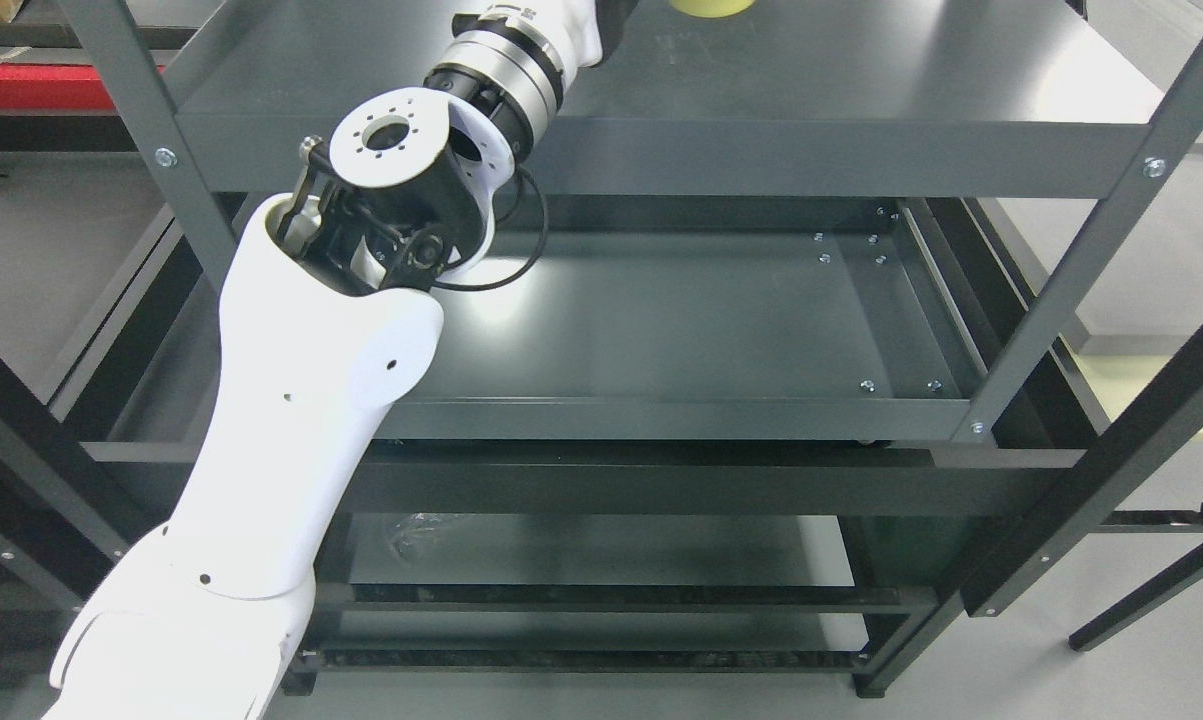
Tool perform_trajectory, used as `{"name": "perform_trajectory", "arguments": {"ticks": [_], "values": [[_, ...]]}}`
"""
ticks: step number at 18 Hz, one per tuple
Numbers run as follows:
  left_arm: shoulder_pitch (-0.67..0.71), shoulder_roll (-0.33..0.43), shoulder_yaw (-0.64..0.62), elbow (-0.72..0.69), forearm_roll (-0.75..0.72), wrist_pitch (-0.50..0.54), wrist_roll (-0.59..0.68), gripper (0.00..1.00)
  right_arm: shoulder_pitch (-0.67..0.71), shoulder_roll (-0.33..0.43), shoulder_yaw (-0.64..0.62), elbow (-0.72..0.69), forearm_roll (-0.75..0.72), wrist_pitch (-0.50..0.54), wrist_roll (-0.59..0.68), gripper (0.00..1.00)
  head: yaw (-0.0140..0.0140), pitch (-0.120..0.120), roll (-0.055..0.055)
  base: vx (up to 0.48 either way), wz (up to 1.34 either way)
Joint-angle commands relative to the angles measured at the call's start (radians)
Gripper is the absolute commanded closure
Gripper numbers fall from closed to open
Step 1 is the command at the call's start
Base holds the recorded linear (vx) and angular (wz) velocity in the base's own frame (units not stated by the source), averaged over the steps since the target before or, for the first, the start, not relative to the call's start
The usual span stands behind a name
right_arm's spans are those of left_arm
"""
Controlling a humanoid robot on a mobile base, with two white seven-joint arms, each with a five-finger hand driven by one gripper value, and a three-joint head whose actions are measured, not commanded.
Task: Place yellow IKEA cup on middle right shelf
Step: 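Reach the left hand up onto the upper shelf with the cup, then lower the cup onto the shelf and open the left hand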
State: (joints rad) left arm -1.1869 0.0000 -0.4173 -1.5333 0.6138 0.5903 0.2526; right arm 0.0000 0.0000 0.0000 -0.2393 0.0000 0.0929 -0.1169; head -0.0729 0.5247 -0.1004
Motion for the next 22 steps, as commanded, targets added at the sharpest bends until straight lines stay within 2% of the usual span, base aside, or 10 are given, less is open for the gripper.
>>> {"name": "perform_trajectory", "arguments": {"ticks": [1, 6, 9, 12, 17, 18, 19, 20, 21, 22], "values": [[-0.016, 0.017, 0.069, 0.116, -0.043, 0.055, -0.004, 0.69, 0.014, -0.017, 0.017, 0.0, -0.025, 0.001, 0.0, 0.01, 0.0, 0.0, 0.0, 0.0, 0.0], [-0.017, 0.017, 0.072, 0.113, -0.045, 0.086, -0.07, 0.22, 0.014, -0.017, 0.017, 0.0, -0.025, 0.001, 0.0, 0.01, 0.0, 0.0, 0.0, 0.0, 0.0], [-0.017, 0.017, 0.08, 0.108, -0.048, 0.086, -0.076, 0.03, 0.014, -0.017, 0.017, 0.0, -0.025, 0.001, 0.0, 0.01, 0.0, 0.0, 0.0, 0.0, 0.0], [-0.017, 0.017, 0.11, 0.093, -0.107, 0.086, -0.078, 0.01, 0.014, -0.017, 0.017, 0.0, -0.025, 0.001, 0.0, 0.01, 0.0, 0.0, 0.0, 0.0, 0.0], [-0.016, 0.017, 0.127, 0.076, -0.112, 0.086, -0.078, 0.02, 0.014, -0.017, 0.017, 0.0, -0.025, 0.001, 0.0, 0.01, 0.0, 0.0, 0.0, 0.0, 0.0], [-0.016, 0.017, 0.133, 0.076, -0.112, 0.086, -0.075, 0.05, 0.014, -0.017, 0.017, 0.0, -0.025, 0.001, 0.0, 0.01, 0.0, 0.0, 0.0, 0.0, 0.0], [-0.016, 0.017, 0.135, 0.076, -0.112, 0.088, -0.075, 0.14, 0.014, -0.017, 0.017, 0.0, -0.025, 0.001, 0.0, 0.01, 0.0, 0.0, 0.0, 0.0, 0.0], [-0.014, 0.017, 0.138, 0.076, -0.112, 0.088, -0.075, 0.32, 0.014, -0.017, 0.017, 0.0, -0.025, 0.001, 0.0, 0.01, 0.0, 0.0, 0.0, 0.0, 0.0], [-0.007, 0.017, 0.146, 0.076, -0.112, 0.083, -0.075, 0.57, 0.014, -0.017, 0.017, 0.0, -0.025, 0.001, 0.0, 0.01, 0.0, 0.0, 0.0, 0.0, 0.0], [-0.003, 0.017, 0.153, 0.078, -0.112, 0.075, -0.07, 0.75, 0.014, -0.017, 0.017, 0.0, -0.025, 0.001, 0.0, 0.01, 0.0, 0.0, 0.0, 0.0, 0.0]]}}
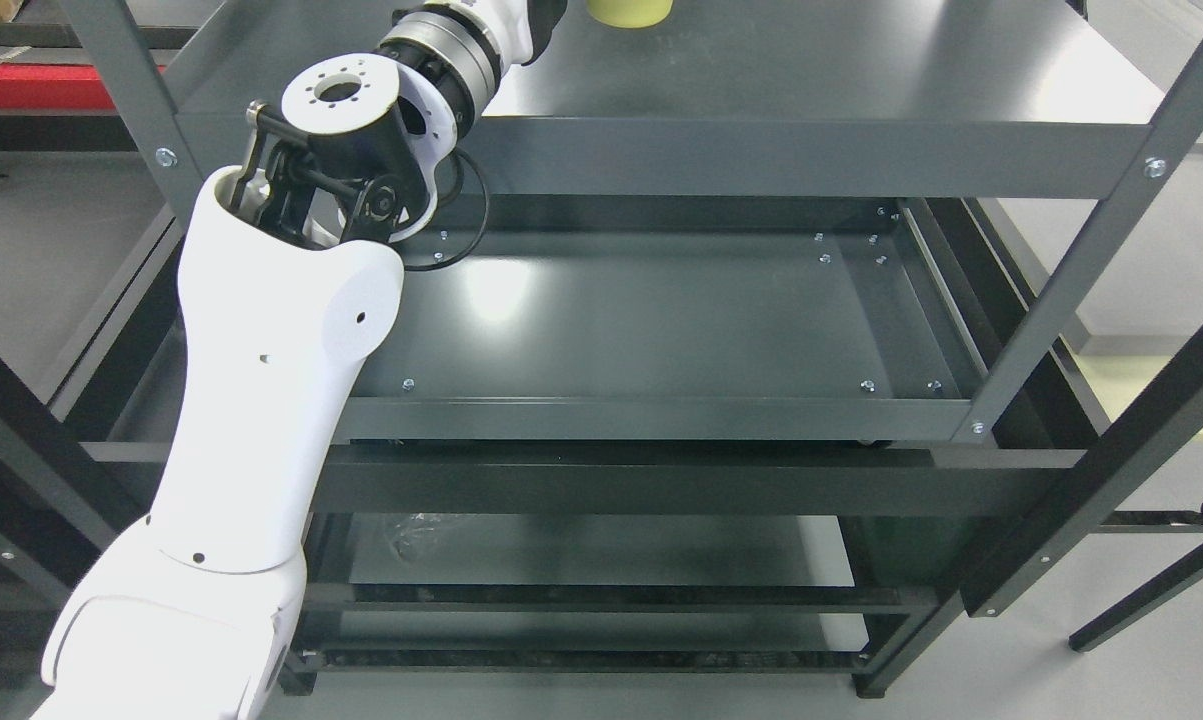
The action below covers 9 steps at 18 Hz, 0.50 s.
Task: Place yellow IKEA cup on middle right shelf
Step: 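Lower the cup onto the shelf and open the left hand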
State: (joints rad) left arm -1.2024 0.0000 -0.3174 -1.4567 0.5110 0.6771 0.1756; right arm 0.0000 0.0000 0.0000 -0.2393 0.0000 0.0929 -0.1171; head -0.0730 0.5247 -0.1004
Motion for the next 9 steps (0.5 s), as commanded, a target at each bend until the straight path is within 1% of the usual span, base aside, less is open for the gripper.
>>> {"name": "perform_trajectory", "arguments": {"ticks": [1, 2, 7, 8, 9], "values": [[0.014, 0.017, 0.055, 0.004, -0.008, -0.022, 0.008, 0.89, 0.014, -0.017, 0.018, 0.0, -0.025, 0.001, 0.0, 0.01, 0.0, 0.0, 0.0, 0.0, 0.0], [0.014, 0.017, 0.057, 0.009, -0.005, -0.045, 0.01, 1.0, 0.014, -0.017, 0.017, 0.0, -0.025, 0.001, 0.0, 0.01, 0.0, 0.0, 0.0, 0.0, 0.0], [0.014, 0.017, 0.047, 0.012, 0.007, -0.05, 0.01, 1.0, 0.014, -0.017, 0.017, 0.0, -0.025, 0.001, 0.0, 0.01, 0.0, 0.0, 0.0, 0.0, 0.0], [0.014, 0.017, 0.047, 0.012, 0.007, -0.05, 0.002, 0.92, 0.014, -0.017, 0.017, 0.0, -0.025, 0.001, 0.0, 0.01, 0.0, 0.0, 0.0, 0.0, 0.0], [0.014, 0.017, 0.04, 0.012, 0.009, -0.044, -0.008, 0.7, 0.014, -0.017, 0.017, 0.0, -0.025, 0.001, 0.0, 0.01, 0.0, 0.0, 0.0, 0.0, 0.0]]}}
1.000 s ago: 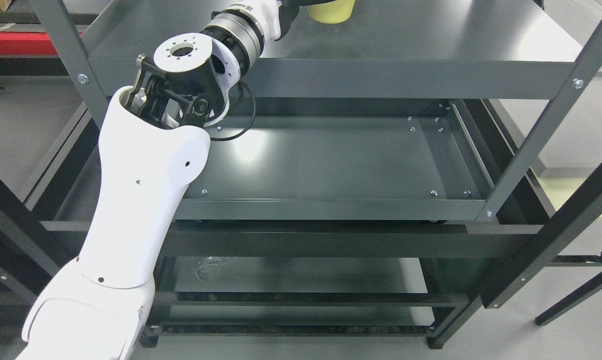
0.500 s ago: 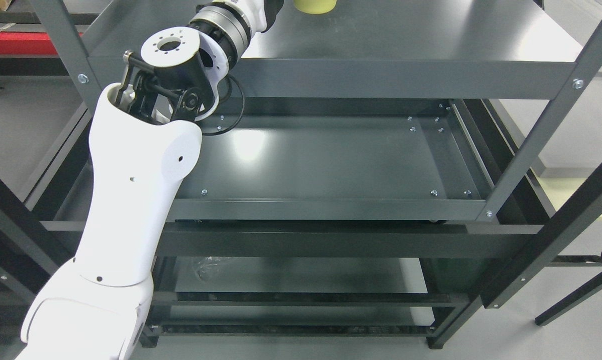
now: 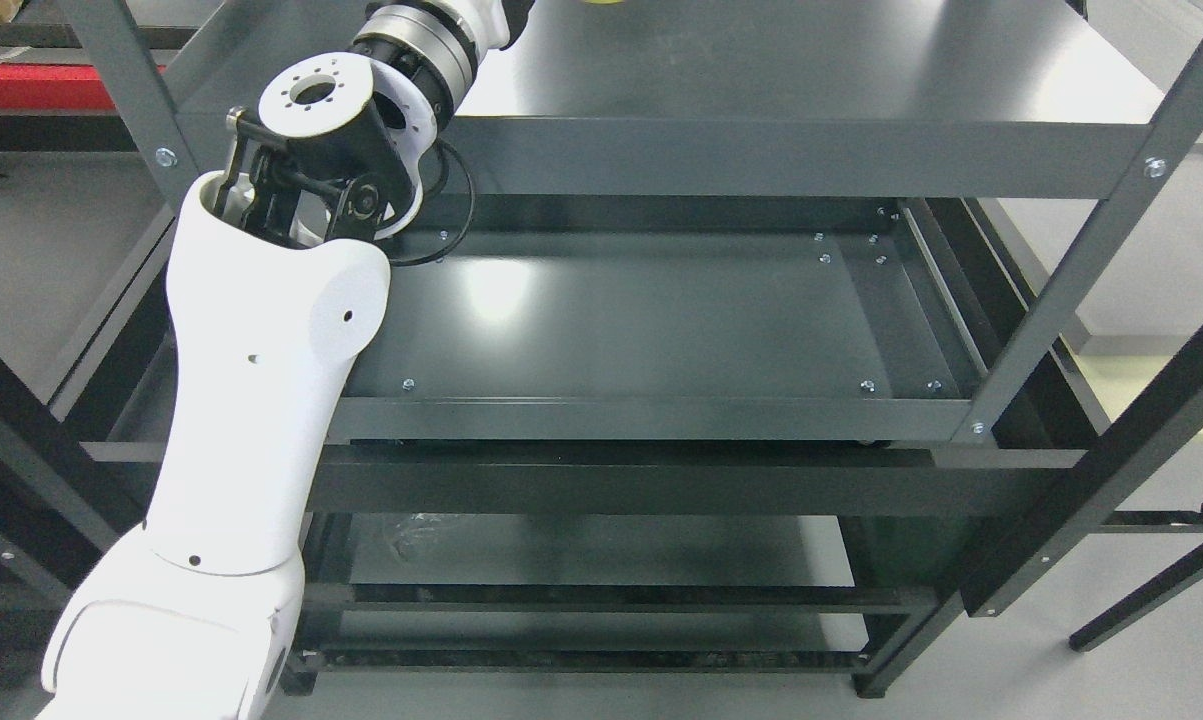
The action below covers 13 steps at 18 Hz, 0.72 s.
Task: Place yellow IKEA cup on middle right shelf
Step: 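Lower the cup onto the shelf and open the left hand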
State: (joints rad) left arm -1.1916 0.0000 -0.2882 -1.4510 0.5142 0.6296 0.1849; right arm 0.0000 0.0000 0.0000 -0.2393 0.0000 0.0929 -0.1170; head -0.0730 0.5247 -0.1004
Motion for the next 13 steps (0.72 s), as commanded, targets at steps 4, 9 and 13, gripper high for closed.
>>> {"name": "perform_trajectory", "arguments": {"ticks": [4, 9, 13], "values": [[0.003, 0.017, -0.026, 0.008, -0.011, 0.044, -0.099, 0.01, 0.014, -0.017, 0.017, 0.0, -0.025, 0.001, 0.0, 0.01, 0.0, 0.0, 0.0, 0.0, 0.0], [0.003, 0.017, 0.0, 0.006, -0.017, 0.041, -0.099, 0.01, 0.014, -0.017, 0.017, 0.0, -0.025, 0.001, 0.0, 0.0, 0.0, 0.0, 0.0, 0.0, 0.0], [-0.002, 0.017, 0.018, -0.009, -0.017, 0.041, -0.099, 0.01, 0.014, -0.017, 0.017, 0.0, -0.025, 0.001, 0.0, 0.01, 0.0, 0.0, 0.0, 0.0, 0.0]]}}
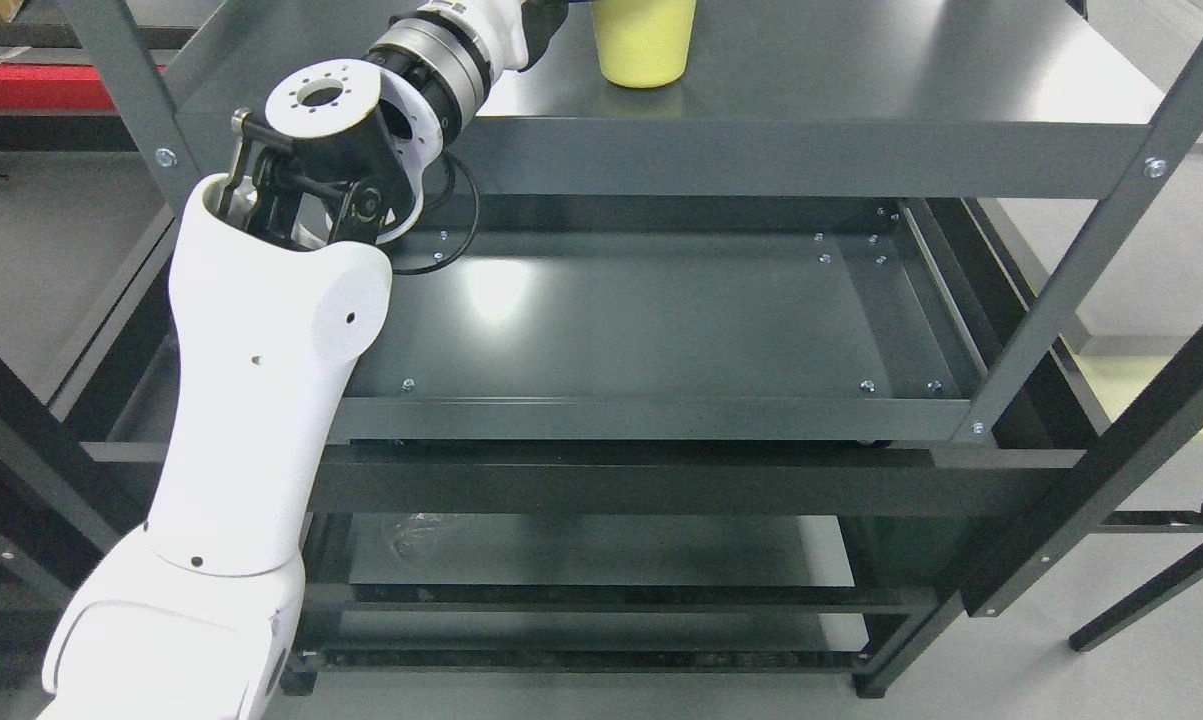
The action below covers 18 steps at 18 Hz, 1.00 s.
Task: Place yellow IKEA cup on middle right shelf
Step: 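Withdraw the left hand from the cup back off the shelf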
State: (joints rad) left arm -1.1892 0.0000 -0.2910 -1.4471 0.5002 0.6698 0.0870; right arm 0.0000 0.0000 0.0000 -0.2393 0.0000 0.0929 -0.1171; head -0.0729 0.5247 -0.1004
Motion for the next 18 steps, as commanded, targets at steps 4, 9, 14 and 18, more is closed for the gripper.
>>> {"name": "perform_trajectory", "arguments": {"ticks": [4, 9, 14, 18], "values": [[-0.03, 0.017, 0.087, -0.1, -0.003, 0.001, 0.0, 0.01, 0.014, -0.017, 0.017, 0.0, -0.025, 0.001, 0.0, 0.01, 0.0, 0.0, 0.0, 0.0, 0.0], [-0.049, 0.017, 0.142, -0.19, -0.003, 0.019, -0.003, 0.01, 0.014, -0.017, 0.017, -0.001, -0.025, 0.001, 0.0, 0.01, 0.0, 0.0, 0.0, 0.0, 0.0], [-0.073, 0.017, 0.176, -0.219, 0.079, 0.115, -0.067, 0.01, 0.014, -0.017, 0.017, 0.0, -0.025, 0.001, 0.0, 0.01, 0.0, 0.0, 0.0, 0.0, 0.0], [-0.072, 0.017, 0.176, -0.234, 0.167, 0.203, -0.33, 0.03, 0.014, -0.017, 0.017, 0.0, -0.025, 0.001, 0.0, 0.01, 0.0, 0.0, 0.0, 0.0, 0.0]]}}
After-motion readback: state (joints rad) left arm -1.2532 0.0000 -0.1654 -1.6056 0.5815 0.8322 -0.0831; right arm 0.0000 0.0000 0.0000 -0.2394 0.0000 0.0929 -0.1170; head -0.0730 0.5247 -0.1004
